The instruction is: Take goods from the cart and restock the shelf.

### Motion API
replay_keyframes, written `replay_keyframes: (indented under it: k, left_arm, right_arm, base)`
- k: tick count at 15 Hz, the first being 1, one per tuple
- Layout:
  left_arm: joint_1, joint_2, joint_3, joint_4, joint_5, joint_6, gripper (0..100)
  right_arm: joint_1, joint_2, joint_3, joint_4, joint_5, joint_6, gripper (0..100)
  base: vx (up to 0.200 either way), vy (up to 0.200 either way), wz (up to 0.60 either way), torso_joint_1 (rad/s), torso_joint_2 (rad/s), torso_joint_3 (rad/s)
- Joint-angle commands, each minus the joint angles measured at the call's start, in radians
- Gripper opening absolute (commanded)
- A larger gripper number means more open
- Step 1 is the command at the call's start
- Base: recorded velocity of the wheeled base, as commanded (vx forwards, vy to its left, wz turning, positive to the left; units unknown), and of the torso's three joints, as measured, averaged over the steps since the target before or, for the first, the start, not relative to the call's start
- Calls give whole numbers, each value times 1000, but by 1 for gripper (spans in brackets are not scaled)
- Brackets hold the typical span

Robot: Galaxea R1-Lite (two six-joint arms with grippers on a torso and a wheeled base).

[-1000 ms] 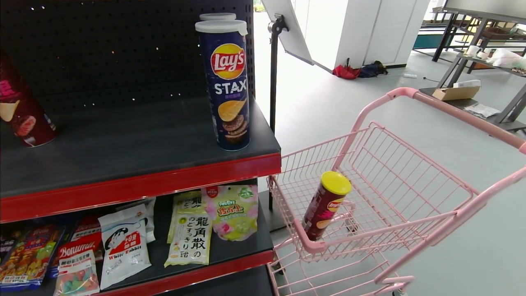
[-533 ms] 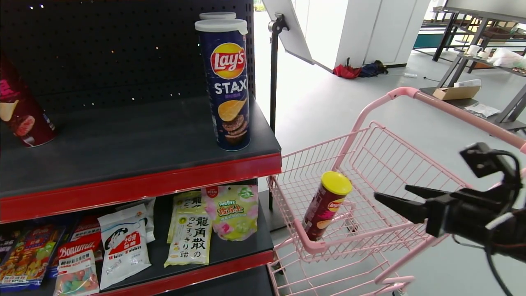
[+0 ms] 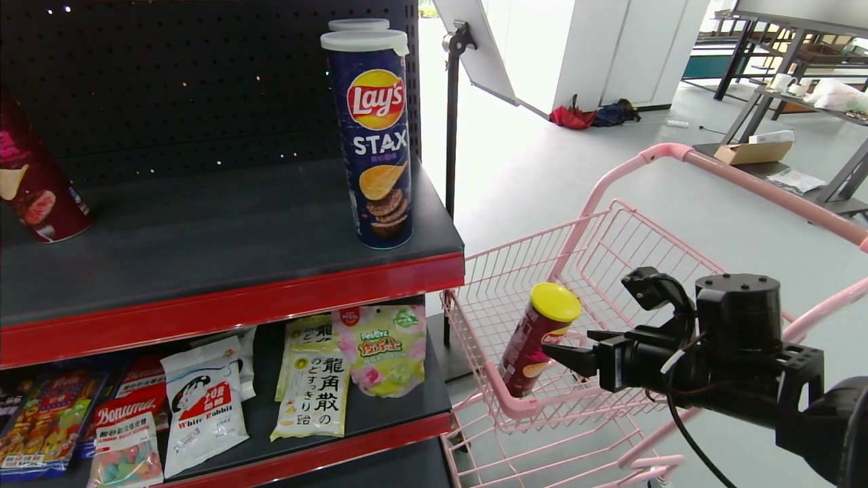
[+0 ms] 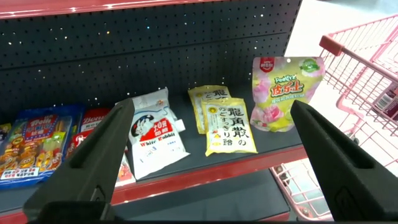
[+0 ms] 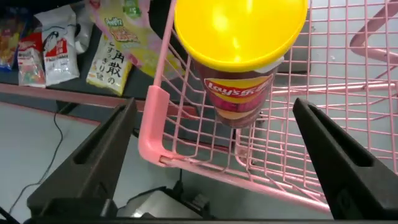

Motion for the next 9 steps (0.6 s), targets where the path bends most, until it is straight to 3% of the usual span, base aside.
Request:
replay_keyframes:
  k: [1,9]
  left_arm:
    - [0,1,0,0,0,0,100]
    - [0,1,0,0,3,1,100]
  right_arm:
    - [4,104,-16,-56,-7,1,100]
    - [23,290,-180,-112,-116,1,100]
  base:
    - [0,0,0,0,0,0]
    - [0,0,0,0,0,0]
